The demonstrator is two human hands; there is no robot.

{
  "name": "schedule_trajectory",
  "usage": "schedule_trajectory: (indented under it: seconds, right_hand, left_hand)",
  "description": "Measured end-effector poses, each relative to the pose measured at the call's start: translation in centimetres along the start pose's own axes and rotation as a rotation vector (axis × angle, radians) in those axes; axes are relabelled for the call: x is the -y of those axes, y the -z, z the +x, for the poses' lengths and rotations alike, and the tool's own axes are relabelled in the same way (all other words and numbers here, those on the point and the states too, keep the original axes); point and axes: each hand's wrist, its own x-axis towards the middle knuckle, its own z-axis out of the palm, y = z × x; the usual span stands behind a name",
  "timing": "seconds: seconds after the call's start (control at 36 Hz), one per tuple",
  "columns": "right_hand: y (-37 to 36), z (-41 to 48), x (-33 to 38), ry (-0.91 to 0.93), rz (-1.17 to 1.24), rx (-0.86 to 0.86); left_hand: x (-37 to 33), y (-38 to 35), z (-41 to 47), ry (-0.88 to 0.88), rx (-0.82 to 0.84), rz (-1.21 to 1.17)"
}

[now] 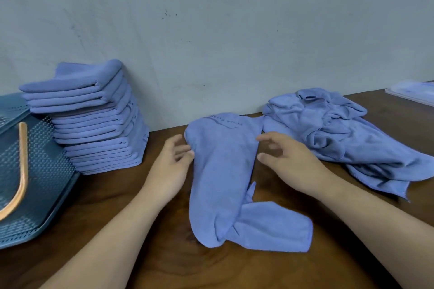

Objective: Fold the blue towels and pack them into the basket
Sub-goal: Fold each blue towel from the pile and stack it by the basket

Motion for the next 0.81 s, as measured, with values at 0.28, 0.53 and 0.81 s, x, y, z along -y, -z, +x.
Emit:
schedule_trajectory:
  seconds: [0.28, 0.53, 0.81]
  right_hand:
    - [1.5, -4.0, 6.3, 0.271, -0.222, 0.458]
    - [-1.4, -5.0, 6.0, 0.381, -0.422, 0.439]
    - [-0.7, -3.7, 5.0, 0.237, -0.225, 0.083]
  left_hand:
    - [-0.6, 0.4, -0.8, -0.044, 0.047, 0.325]
    - [-1.3, -0.5, -1.1, -0.076, 0.234, 0.507]
    - [-2.1, 0.5, 0.2, 0.295, 0.026, -0.460]
